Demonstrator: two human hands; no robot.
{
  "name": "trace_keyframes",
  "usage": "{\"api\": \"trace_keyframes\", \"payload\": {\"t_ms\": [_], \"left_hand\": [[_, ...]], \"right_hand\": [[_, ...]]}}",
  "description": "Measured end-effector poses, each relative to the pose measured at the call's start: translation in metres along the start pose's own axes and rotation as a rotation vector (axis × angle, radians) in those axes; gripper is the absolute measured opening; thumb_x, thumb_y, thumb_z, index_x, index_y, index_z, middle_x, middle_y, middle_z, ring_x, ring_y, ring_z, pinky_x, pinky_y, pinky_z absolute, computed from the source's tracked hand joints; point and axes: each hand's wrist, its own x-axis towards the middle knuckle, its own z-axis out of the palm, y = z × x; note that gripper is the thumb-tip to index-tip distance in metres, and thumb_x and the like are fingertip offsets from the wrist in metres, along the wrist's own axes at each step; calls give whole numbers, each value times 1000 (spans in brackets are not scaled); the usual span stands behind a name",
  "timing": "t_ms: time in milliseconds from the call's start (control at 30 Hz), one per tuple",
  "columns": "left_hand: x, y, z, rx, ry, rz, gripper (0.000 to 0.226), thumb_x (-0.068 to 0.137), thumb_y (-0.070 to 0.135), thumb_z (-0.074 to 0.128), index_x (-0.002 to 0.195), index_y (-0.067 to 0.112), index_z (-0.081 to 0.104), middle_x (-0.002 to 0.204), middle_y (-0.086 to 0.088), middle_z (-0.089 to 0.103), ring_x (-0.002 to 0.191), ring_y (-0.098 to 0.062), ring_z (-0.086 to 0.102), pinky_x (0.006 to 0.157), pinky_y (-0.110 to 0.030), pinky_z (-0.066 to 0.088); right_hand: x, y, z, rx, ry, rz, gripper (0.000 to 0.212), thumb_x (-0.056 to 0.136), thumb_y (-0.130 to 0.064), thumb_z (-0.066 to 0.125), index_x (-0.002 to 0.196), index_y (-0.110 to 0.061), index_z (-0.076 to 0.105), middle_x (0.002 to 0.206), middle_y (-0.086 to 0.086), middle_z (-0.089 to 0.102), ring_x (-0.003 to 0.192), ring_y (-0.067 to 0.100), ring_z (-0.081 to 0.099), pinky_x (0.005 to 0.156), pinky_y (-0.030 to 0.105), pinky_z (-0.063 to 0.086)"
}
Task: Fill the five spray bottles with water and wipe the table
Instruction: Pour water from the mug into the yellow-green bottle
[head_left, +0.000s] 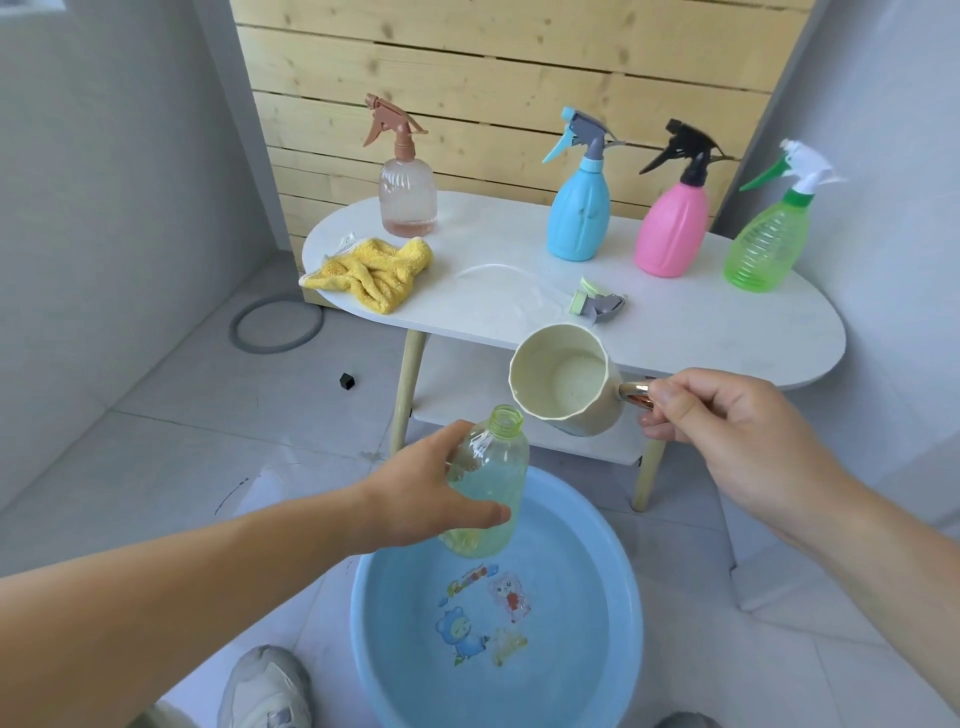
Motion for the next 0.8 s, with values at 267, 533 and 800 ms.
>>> {"api": "trace_keyframes", "payload": {"t_ms": [267,533,800], "left_hand": [[1,1,-1,-11,14,4,67,58,55,84,118,44,54,110,10,63,106,-16,64,84,-43,62],[1,1,-1,14,22,8,65,70,43,88,124,41,53,111,10,62,107,-14,63,87,-42,61],[2,0,0,28,18,2,66,70,44,88,125,40,52,111,11,62,107,-14,62,89,-42,60]], "right_hand": [[-2,-5,0,-39,-7,-25,24,94,-35,56,86,-19,73,85,-2,74,86,10,71,91,38,51],[-3,-7,2,-68,-7,-52,24,93,-36,57,86,-20,73,86,-1,74,87,16,71,90,39,51],[-2,-8,3,-59,4,-83,18,93,-34,58,90,-27,74,98,-19,73,90,12,70,88,32,53]]}}
